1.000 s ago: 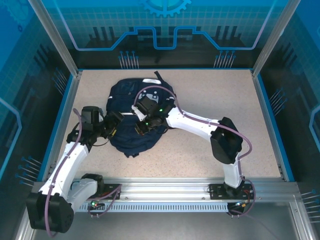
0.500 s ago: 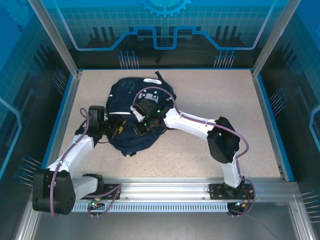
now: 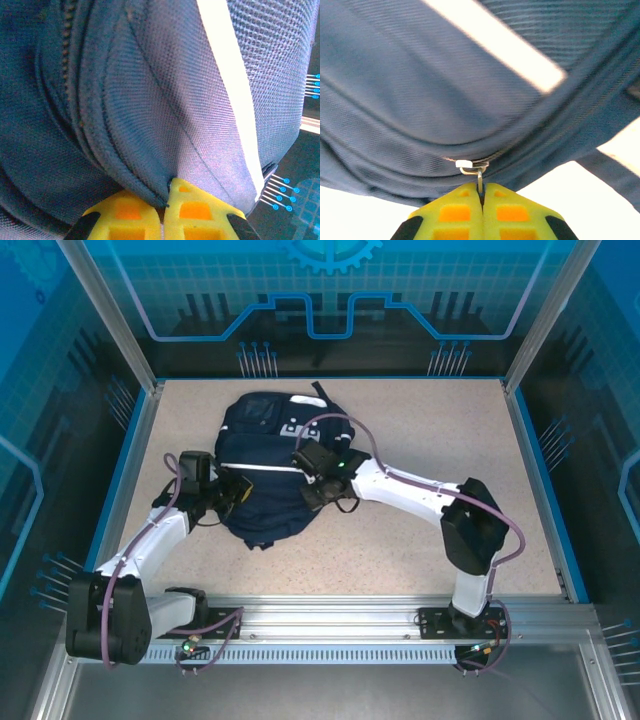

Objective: Pack books, pencil case, and school supplies into a backpack

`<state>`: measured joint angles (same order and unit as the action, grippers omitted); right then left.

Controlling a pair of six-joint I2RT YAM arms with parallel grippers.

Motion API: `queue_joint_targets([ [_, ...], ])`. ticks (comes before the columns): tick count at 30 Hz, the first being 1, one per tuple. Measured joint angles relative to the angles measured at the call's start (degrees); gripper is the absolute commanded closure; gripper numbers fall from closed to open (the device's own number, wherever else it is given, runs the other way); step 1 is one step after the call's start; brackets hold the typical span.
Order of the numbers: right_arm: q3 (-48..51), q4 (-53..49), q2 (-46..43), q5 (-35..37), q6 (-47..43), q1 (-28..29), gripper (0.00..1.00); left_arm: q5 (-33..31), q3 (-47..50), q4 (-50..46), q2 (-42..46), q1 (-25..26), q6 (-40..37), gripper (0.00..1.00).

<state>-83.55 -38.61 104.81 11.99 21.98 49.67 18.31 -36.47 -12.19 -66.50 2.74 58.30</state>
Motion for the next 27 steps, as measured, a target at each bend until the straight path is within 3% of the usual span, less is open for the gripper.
queue_joint_targets([
  [8, 1.0, 2.5, -1.0, -4.2, -8.4, -5.6, 1.0, 1.3, -1.3, -3.2, -0.3, 0.0, -5.5, 1.0],
  [13, -4.1, 1.4, 1.7, -7.5, -12.5, -9.3, 1.0, 1.2, -1.7, -4.3, -0.3, 0.0, -8.2, 1.0],
  [22, -8.3, -2.3, 5.3, -9.3, -11.7, -10.4, 1.0, 1.7, -2.1, -4.6, -0.7, 0.0, -10.8, 1.0],
  [27, -1.8, 1.8, 1.0, -9.0, -9.1, -12.1, 1.0, 3.8, -5.0, -8.1, -0.5, 0.0, -14.7, 0.49],
])
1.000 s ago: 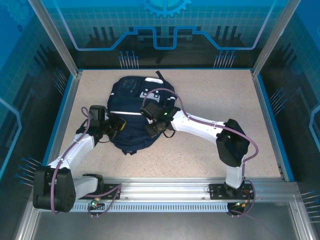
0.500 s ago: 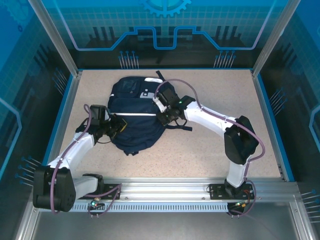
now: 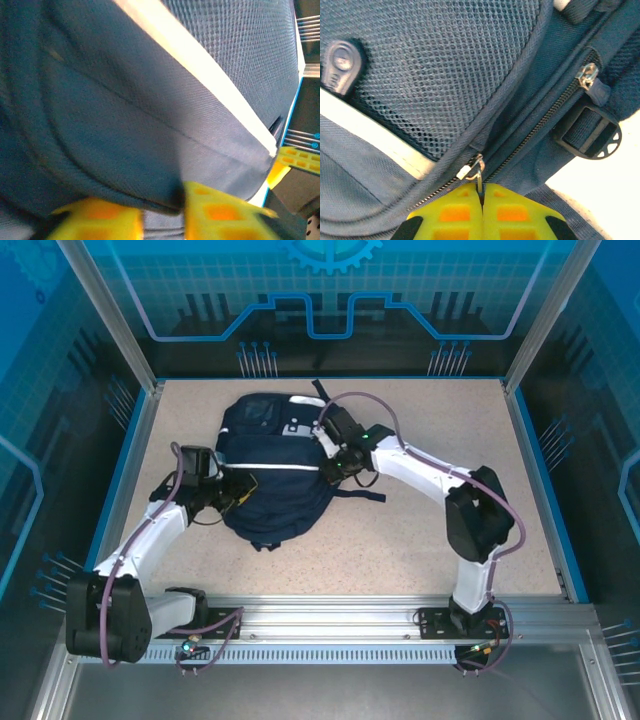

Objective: Pack books, pencil case, and school supplies into a backpack

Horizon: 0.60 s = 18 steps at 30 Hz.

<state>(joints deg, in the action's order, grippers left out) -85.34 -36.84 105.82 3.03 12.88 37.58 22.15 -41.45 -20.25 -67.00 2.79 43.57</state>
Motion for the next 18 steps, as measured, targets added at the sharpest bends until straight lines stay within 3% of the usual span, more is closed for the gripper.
queue_joint_targets([
  [3, 6.0, 1.8, -5.7, 1.4, 1.5, -3.4, 1.0, 0.0, -1.7, -2.6, 0.5, -0.2, -2.0, 0.29],
  [5, 10.0, 1.8, -9.6, 2.4, 2.3, -5.9, 0.92, -0.2, -2.9, -3.7, 1.2, -0.2, -2.7, 0.21],
  [7, 13.8, 1.6, -13.4, 3.2, 3.1, -8.5, 0.76, -0.7, -4.1, -4.1, 1.7, -0.2, -3.3, 0.15],
  [9, 16.8, 0.6, -16.9, 4.4, 3.9, -10.2, 0.43, -1.8, -5.3, -4.4, 1.9, -0.2, -3.9, 0.08],
  [10, 17.4, 0.0, -18.0, 4.8, 4.1, -10.6, 0.34, -2.5, -5.8, -4.4, 1.9, -0.2, -4.3, 0.05],
  [16, 17.8, 0.0, -25.2, 8.3, 6.6, -11.6, 0.04, -9.2, -8.8, -5.1, 1.9, -0.2, -6.5, 0.01],
  [18, 17.8, 0.6, -28.1, 10.3, 7.7, -13.0, 0.0, -12.7, -9.6, -5.0, 2.3, -0.2, -7.4, 0.01],
])
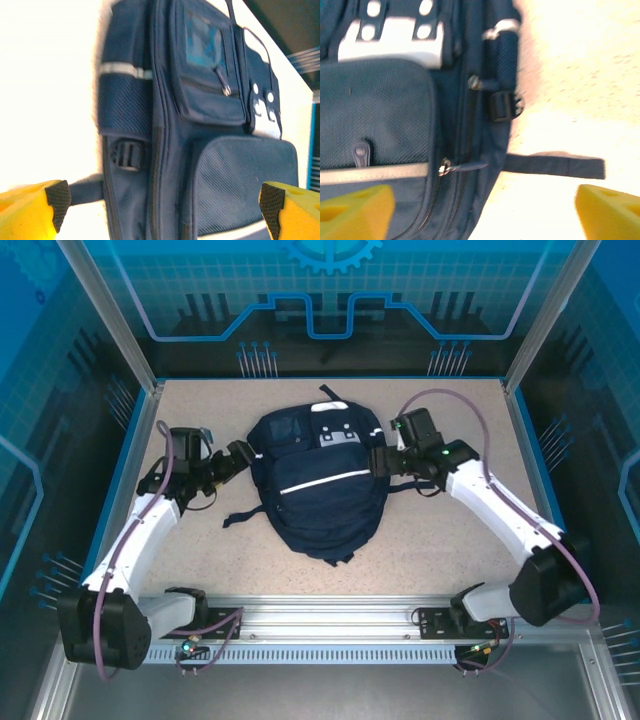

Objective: Pack books, pencil case, and school supplies into a backpack

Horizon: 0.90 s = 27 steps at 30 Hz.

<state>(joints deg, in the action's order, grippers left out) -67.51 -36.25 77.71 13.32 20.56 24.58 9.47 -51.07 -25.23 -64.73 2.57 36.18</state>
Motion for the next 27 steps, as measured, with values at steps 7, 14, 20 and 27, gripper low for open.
queue_joint_targets([
  [7, 2.5, 5.9, -8.4, 8.4, 1.6, -7.1, 0.0, -15.7, 0.6, 2.9, 4.0, 0.0, -3.6, 0.01],
  [14, 18.4, 18.7, -11.1, 17.6, 1.2, -12.8, 0.0, -28.6, 12.4, 15.1, 6.6, 0.0, -9.7, 0.01],
  [20, 31.5, 33.9, -7.3, 20.6, -3.0, -13.7, 0.0, -34.2, 23.6, 27.8, 6.1, -0.1, -15.7, 0.02],
  [27, 37.5, 51.4, 0.4, 18.7, -9.0, -13.7, 0.0, -34.5, 31.2, 44.7, 0.8, -0.4, -22.8, 0.01],
])
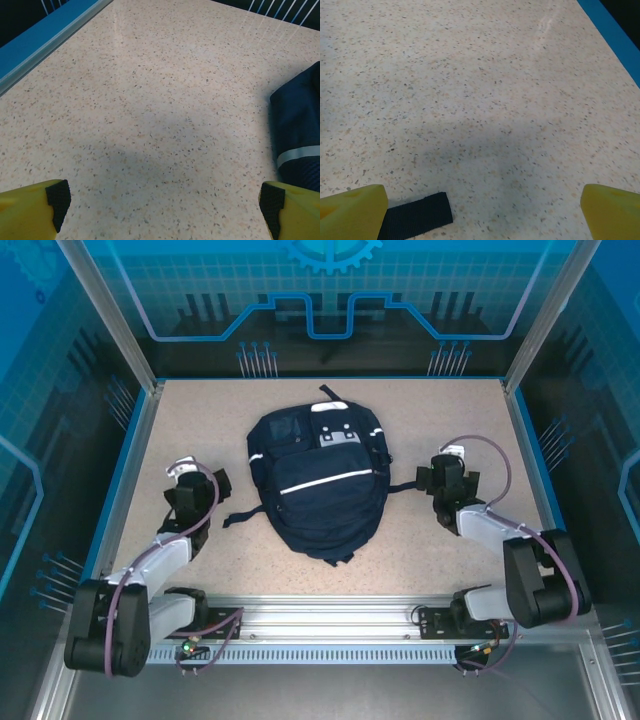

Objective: Pack books, pencil case, and school supplies into a backpack

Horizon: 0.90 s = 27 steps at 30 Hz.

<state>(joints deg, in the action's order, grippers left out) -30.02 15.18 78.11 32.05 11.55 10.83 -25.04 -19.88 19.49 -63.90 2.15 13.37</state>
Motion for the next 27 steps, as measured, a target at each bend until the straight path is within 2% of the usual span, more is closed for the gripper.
queue_joint_targets([
  [7, 4.4, 13.2, 0.3, -5.4, -6.8, 0.0, 0.0, 6.1, 1.3, 16.4, -8.3, -0.3, -4.8, 0.01],
  [15, 8.3, 25.1, 2.4, -11.5, -9.5, -2.8, 0.0, 9.2, 1.4, 27.0, -14.7, -0.5, -8.5, 0.01],
  [19, 8.4, 27.0, 4.3, -13.3, -9.7, -3.1, 0.0, 9.5, 1.4, 32.5, -20.4, -0.5, -9.3, 0.01],
  [22, 8.4, 29.4, 5.4, -14.6, -9.8, -3.2, 0.0, 9.7, 1.4, 34.8, -24.4, -0.5, -9.5, 0.01],
  [27, 8.4, 30.6, 7.4, -15.2, -9.9, -3.4, 0.0, 9.9, 1.0, 34.8, -24.9, -0.5, -9.6, 0.01],
])
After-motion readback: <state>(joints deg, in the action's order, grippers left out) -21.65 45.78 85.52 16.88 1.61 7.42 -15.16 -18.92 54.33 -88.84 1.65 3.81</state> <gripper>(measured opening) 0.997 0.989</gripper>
